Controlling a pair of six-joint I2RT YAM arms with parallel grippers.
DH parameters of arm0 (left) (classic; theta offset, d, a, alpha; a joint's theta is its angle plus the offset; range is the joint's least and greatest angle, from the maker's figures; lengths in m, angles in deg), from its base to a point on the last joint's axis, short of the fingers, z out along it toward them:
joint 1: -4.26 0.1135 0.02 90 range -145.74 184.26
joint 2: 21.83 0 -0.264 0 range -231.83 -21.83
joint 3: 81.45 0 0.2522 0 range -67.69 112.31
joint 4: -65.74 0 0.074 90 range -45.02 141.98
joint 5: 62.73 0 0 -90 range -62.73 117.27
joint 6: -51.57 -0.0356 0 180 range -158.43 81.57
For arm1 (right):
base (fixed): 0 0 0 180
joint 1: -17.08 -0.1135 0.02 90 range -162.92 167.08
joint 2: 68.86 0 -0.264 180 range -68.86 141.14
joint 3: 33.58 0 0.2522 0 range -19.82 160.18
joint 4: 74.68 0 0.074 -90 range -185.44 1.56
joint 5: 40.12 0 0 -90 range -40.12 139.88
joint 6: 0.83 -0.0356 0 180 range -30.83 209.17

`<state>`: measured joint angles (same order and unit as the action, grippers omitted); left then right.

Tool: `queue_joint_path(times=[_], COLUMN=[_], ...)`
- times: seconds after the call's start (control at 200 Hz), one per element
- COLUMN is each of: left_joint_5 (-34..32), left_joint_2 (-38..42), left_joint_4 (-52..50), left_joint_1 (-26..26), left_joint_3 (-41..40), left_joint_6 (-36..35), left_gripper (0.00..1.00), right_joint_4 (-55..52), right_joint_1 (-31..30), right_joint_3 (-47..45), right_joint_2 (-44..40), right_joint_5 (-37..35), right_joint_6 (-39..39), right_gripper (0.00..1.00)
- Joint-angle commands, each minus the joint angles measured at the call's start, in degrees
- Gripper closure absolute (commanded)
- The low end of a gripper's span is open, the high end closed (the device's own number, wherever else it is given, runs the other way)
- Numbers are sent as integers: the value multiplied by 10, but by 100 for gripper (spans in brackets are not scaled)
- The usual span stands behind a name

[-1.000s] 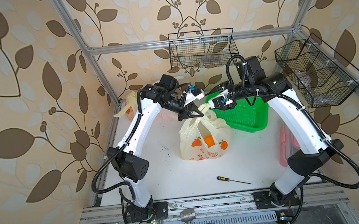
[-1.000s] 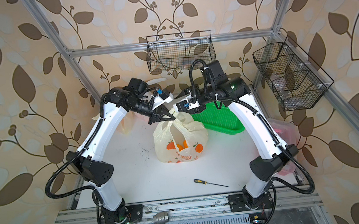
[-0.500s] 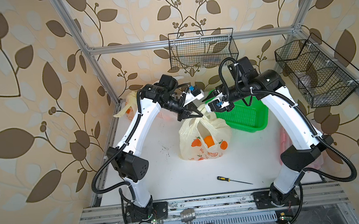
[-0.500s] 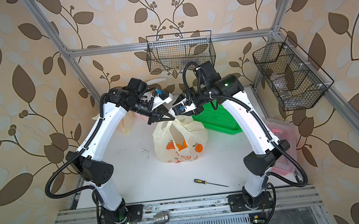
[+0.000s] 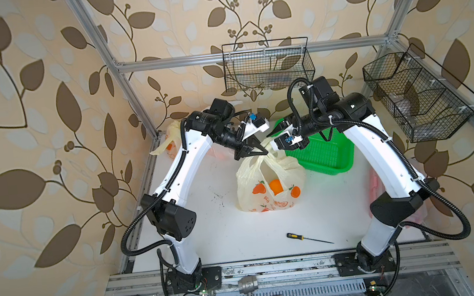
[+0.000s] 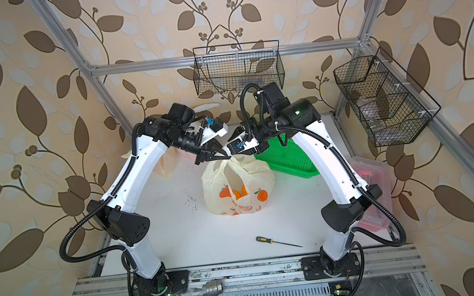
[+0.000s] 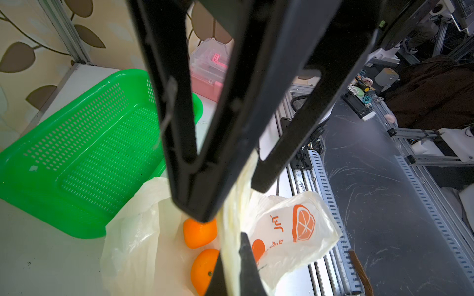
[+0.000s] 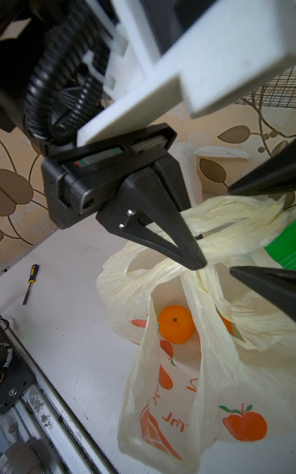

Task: Place the oranges into plastic bags & tie knots
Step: Tie the plastic bag at the center of the board.

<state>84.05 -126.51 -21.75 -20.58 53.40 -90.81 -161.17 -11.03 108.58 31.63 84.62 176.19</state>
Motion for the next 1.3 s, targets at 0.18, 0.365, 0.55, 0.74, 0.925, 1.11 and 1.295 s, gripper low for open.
queue_joint_path(times=[0.18, 0.365, 0.55, 0.74, 0.925, 1.11, 1.295], left_joint_5=[18, 17, 17, 18, 20, 20, 15], left_joint_2=[3, 4, 4, 4, 7, 30, 66], left_joint_4=[-24, -25, -28, -30, -32, 30, 113], left_joint_1=[-6, -6, -5, -5, -6, -6, -6], left_joint_3=[18, 18, 18, 18, 15, -20, -85], left_joint_6=[-15, -17, -19, -20, -23, 17, 63], left_gripper=[100, 100, 100, 100, 100, 56, 52], right_joint_4=[1, 2, 1, 2, 22, 89, 162], right_joint_1=[-8, -9, -10, -9, -8, 4, 14], right_joint_3=[12, 12, 12, 5, -17, -92, -176], right_joint_2=[2, 4, 6, 0, -12, -55, -106], right_joint_5=[25, 27, 23, 29, 22, 47, 61], right_joint_6=[-2, -2, -3, -2, -13, -61, -162], right_gripper=[55, 62, 73, 89, 100, 100, 100])
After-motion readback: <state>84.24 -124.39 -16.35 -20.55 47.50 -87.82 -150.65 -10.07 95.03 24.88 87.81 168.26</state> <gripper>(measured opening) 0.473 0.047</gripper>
